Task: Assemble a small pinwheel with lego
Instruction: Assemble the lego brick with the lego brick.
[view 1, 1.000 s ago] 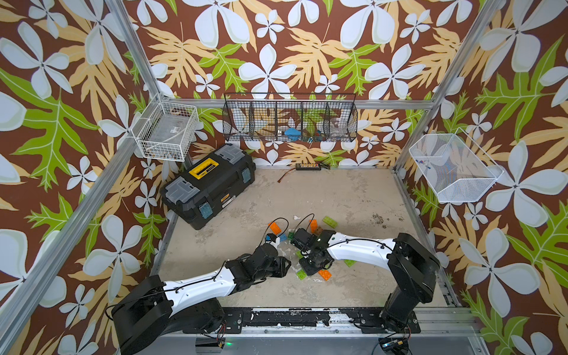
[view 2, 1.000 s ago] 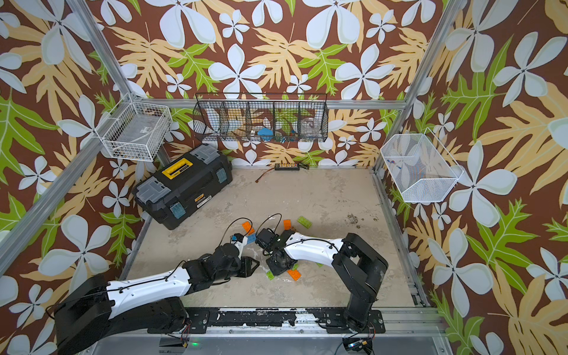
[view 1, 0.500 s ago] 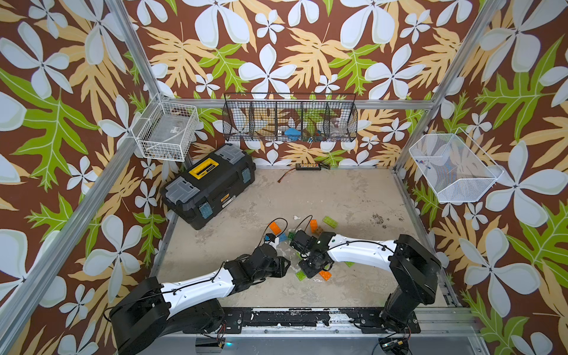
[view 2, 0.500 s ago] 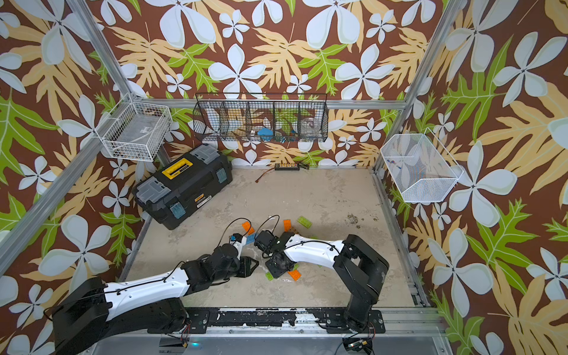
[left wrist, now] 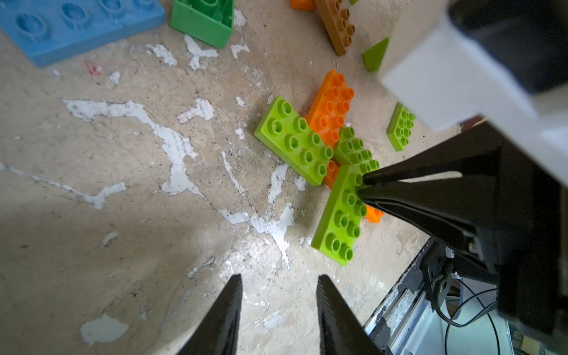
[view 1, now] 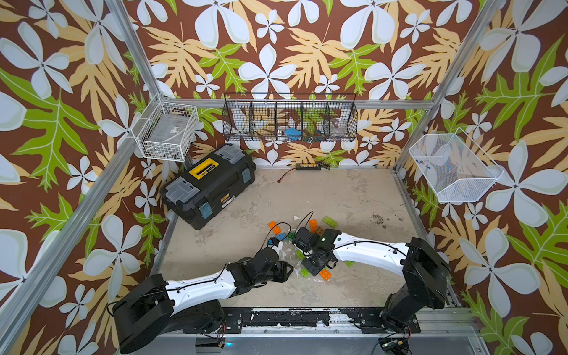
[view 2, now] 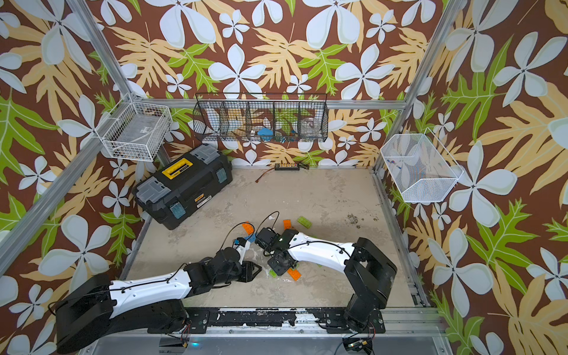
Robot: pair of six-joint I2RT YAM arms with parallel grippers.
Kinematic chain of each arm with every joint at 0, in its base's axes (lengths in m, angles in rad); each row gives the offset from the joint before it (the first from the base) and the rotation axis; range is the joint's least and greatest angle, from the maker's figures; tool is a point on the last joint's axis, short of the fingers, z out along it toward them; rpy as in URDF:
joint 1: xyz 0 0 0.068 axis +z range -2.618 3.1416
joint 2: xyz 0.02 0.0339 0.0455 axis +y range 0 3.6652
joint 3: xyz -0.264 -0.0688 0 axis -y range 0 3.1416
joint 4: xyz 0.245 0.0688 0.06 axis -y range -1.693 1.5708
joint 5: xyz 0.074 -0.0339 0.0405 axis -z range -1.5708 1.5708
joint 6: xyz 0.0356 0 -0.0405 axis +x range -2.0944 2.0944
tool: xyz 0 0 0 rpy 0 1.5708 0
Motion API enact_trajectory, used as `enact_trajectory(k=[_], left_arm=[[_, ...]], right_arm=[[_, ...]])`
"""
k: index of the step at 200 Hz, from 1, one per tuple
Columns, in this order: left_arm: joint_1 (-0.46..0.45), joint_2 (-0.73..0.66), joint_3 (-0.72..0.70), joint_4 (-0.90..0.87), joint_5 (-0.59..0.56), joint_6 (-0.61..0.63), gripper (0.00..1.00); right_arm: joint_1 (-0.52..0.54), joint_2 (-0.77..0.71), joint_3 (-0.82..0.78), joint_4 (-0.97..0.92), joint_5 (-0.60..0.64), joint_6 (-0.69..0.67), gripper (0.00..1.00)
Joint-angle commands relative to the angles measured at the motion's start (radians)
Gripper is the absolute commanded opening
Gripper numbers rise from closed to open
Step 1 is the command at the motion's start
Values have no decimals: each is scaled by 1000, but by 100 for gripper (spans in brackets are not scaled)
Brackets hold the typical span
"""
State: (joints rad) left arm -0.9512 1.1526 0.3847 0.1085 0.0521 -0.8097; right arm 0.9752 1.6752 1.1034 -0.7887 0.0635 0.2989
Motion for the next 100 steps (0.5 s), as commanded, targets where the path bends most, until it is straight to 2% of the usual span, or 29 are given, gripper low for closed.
enact_trajectory(k=[1, 100], left_arm=[[-1, -1, 8, 19, -11, 0, 43], [-1, -4, 10, 2, -20, 7, 43]], right_arm=[[-1, 15, 14, -14, 39, -16, 6], [-9, 53, 18, 0, 25, -22, 6]])
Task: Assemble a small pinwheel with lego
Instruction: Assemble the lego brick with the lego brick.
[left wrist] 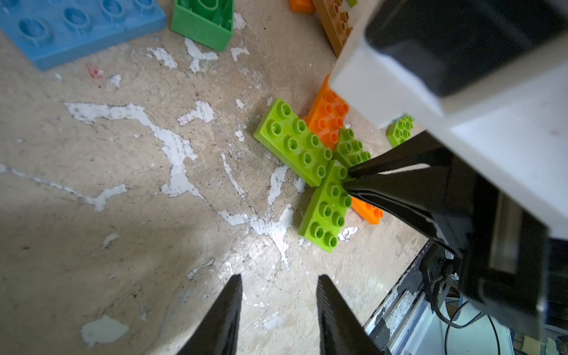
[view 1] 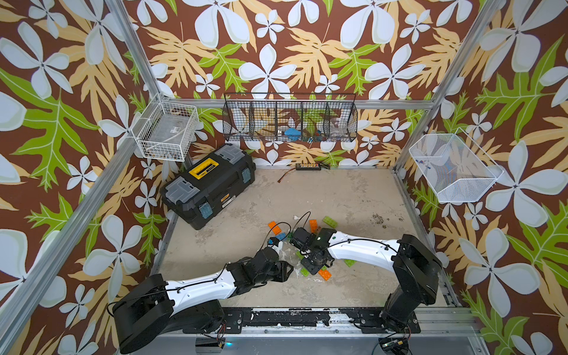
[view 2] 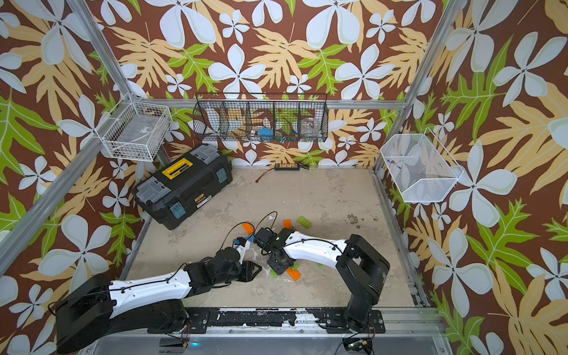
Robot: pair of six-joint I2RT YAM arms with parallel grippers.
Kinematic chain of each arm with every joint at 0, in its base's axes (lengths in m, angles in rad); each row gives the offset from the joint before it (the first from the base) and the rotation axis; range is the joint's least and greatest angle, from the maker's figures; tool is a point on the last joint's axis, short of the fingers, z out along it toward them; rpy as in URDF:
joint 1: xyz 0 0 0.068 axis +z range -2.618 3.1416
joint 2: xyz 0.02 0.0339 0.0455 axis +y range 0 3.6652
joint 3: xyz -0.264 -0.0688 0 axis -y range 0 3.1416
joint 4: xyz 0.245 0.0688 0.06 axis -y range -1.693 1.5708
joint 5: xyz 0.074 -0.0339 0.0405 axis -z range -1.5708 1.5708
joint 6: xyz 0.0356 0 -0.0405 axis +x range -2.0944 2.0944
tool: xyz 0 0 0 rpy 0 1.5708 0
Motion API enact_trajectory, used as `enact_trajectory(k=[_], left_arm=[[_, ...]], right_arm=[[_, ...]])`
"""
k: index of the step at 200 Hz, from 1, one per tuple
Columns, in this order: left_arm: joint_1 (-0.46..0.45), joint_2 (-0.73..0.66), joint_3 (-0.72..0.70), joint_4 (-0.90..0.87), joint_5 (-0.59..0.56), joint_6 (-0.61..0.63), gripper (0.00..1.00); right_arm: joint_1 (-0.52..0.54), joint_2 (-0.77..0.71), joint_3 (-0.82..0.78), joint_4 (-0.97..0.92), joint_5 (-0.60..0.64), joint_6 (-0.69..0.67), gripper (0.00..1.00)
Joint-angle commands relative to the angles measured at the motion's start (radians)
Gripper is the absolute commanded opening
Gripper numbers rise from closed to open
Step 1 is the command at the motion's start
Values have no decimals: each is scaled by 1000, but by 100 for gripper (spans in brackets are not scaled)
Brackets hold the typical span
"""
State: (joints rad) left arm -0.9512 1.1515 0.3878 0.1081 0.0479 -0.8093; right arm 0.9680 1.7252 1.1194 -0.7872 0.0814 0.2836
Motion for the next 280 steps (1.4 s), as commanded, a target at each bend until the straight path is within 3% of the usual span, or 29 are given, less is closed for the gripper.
enact_trajectory(k=[1, 152, 280], left_arm=[[-1, -3, 7, 3, -16, 7, 43], [-1, -15, 8, -13, -35, 7, 43], [-1, 11, 41, -19, -40, 22, 43]], right_arm=[[-2, 4, 3, -1, 7, -7, 6], [-32, 65, -1, 54, -67, -3, 6], [-133, 68, -53, 23, -156, 154, 5]])
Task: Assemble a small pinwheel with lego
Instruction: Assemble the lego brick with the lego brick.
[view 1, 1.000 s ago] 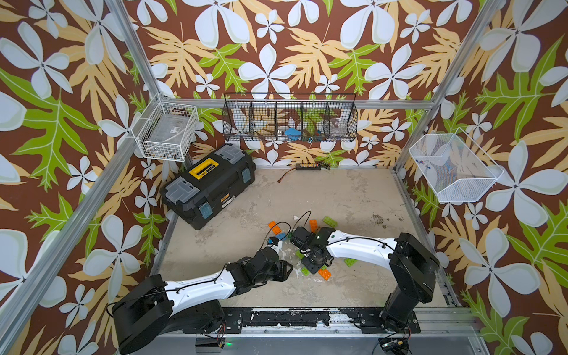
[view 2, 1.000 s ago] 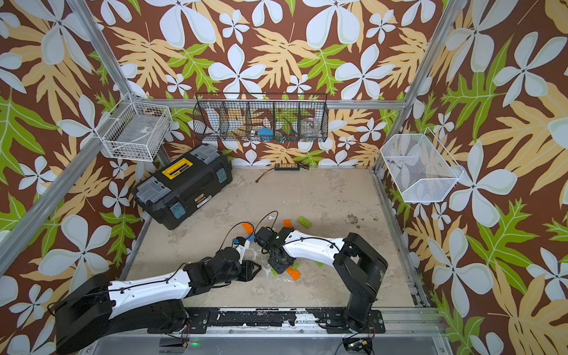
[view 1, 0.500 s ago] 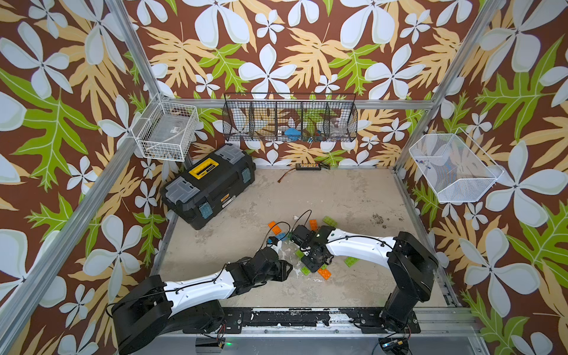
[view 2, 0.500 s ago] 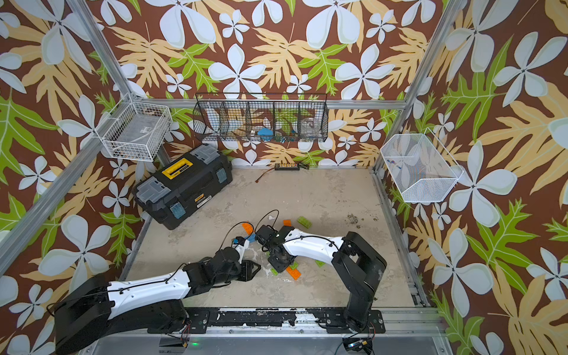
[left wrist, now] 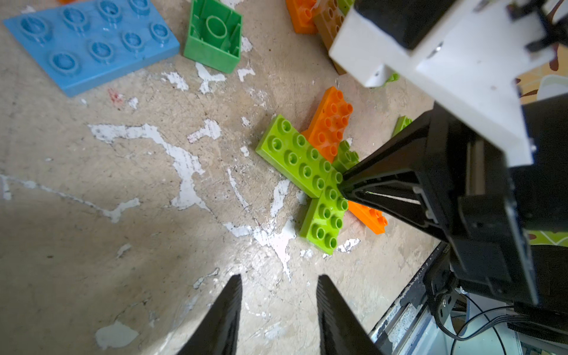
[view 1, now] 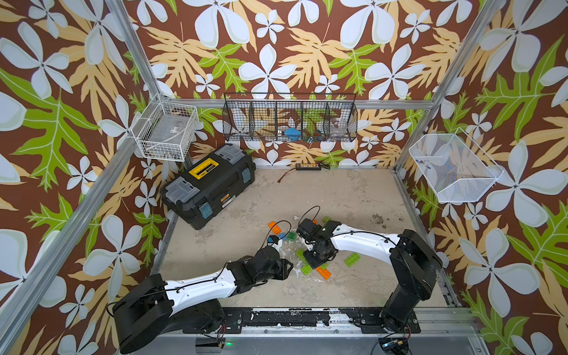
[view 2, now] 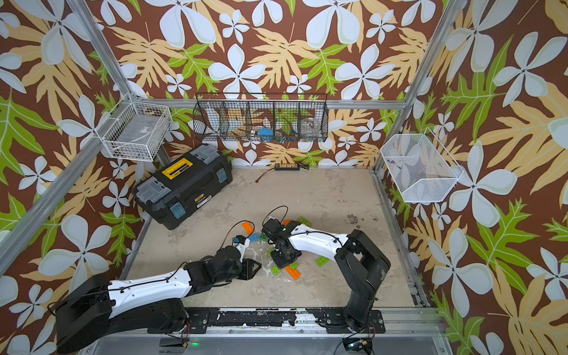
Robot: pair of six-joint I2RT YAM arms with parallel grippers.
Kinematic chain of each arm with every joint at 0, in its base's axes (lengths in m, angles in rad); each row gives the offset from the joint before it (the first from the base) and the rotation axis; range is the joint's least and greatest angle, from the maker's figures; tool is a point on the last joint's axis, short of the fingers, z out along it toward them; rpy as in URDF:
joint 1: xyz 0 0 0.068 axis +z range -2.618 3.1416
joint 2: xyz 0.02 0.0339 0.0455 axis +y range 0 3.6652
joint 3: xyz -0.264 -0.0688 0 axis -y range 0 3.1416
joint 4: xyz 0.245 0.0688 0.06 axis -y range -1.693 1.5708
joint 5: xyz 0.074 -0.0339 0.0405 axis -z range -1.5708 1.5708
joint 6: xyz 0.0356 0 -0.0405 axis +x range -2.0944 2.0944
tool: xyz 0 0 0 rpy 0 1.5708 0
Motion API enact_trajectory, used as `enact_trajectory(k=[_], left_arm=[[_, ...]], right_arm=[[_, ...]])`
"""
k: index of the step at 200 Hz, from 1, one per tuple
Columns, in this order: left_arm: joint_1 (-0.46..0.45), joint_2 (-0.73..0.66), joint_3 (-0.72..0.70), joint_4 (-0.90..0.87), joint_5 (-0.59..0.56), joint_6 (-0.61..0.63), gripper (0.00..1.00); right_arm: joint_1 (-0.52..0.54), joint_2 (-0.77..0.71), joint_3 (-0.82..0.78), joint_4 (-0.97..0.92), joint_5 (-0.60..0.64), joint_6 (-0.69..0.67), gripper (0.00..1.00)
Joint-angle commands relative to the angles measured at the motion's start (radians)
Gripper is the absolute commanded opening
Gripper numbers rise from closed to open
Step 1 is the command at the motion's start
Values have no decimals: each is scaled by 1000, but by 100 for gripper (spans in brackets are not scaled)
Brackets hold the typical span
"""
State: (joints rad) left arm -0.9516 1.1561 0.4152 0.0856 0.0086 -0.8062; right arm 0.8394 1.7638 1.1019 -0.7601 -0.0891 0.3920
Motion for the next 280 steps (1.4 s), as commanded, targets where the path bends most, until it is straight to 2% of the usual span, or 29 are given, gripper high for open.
enact_trajectory(k=[1, 35, 97, 170, 247, 280], left_arm=[[-1, 7, 14, 2, -1, 19, 43], [-1, 17, 29, -5, -4, 24, 43], [1, 14, 34, -14, -9, 25, 43], [2, 17, 36, -14, -10, 24, 44], [1, 17, 30, -7, -8, 22, 44], [1, 63, 65, 10, 28, 47, 43]], right_arm=[[-4, 30, -36, -6, 14, 47, 5], [3, 19, -25, -5, -12, 100, 5], [64, 50, 32, -54, 36, 113, 6], [64, 13, 68, -86, 53, 103, 17], [61, -36, 81, -100, 40, 99, 20], [0, -91, 50, -96, 59, 77, 19]])
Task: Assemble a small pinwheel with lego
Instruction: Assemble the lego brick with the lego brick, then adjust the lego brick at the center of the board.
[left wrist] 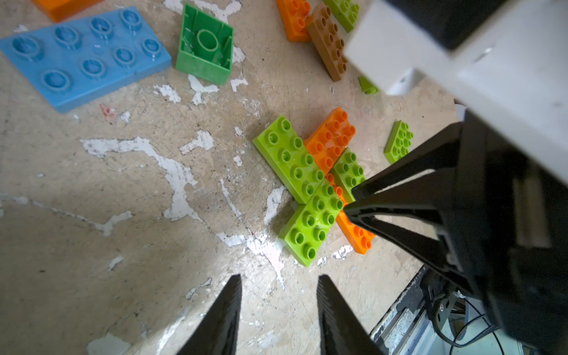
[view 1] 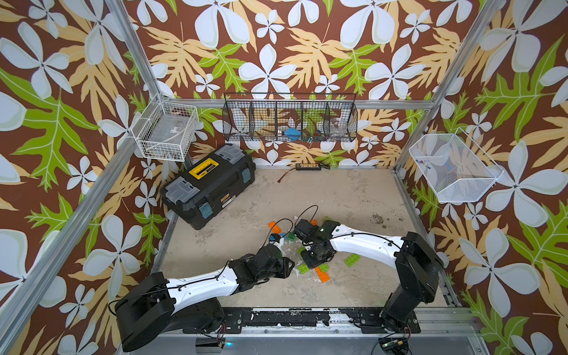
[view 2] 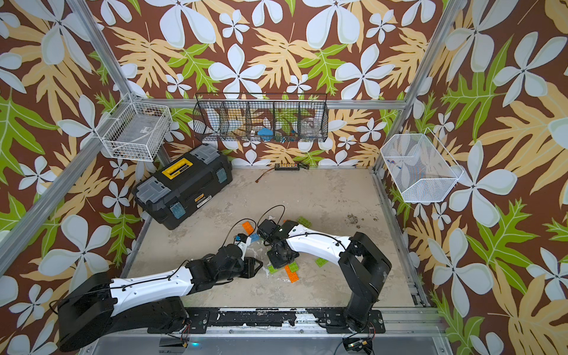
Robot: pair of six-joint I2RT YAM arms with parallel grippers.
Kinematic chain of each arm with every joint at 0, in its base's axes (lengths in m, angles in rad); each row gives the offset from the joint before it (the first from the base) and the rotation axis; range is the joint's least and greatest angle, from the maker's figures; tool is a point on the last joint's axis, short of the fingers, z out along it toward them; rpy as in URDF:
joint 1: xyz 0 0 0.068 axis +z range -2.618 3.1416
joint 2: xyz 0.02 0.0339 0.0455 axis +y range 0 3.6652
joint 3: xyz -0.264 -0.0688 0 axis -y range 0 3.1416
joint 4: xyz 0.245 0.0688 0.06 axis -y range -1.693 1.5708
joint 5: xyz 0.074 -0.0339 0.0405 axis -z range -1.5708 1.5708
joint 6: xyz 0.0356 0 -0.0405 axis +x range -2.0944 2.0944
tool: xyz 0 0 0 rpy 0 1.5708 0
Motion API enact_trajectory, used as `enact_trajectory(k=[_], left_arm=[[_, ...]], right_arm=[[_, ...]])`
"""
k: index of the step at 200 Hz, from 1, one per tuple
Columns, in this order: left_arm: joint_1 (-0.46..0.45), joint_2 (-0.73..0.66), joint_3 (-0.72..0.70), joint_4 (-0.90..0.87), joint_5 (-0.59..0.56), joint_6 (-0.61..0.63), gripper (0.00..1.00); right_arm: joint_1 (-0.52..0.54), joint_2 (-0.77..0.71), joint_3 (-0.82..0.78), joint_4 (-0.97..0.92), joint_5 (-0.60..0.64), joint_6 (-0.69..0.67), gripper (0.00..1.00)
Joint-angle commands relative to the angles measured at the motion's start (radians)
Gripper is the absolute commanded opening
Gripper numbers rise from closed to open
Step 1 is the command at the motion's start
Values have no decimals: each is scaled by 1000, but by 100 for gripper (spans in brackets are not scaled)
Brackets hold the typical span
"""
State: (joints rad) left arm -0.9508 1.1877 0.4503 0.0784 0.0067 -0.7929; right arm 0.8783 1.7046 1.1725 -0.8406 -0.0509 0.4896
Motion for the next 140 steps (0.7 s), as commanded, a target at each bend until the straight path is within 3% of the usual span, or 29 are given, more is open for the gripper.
enact_trajectory(k=[1, 65, 105, 140], left_arm=[[-1, 33, 30, 17, 32, 35, 43], [-8, 171, 110, 39, 62, 60, 34], [-12, 203, 105, 44, 57, 54, 29], [-13, 223, 113, 41, 53, 57, 28]], right_arm=[[-40, -34, -22, -15, 20, -22, 19], [-173, -72, -97, 44, -23, -79, 15], [-198, -23, -103, 28, 86, -66, 11], [-199, -44, -112, 89, -43, -75, 13]])
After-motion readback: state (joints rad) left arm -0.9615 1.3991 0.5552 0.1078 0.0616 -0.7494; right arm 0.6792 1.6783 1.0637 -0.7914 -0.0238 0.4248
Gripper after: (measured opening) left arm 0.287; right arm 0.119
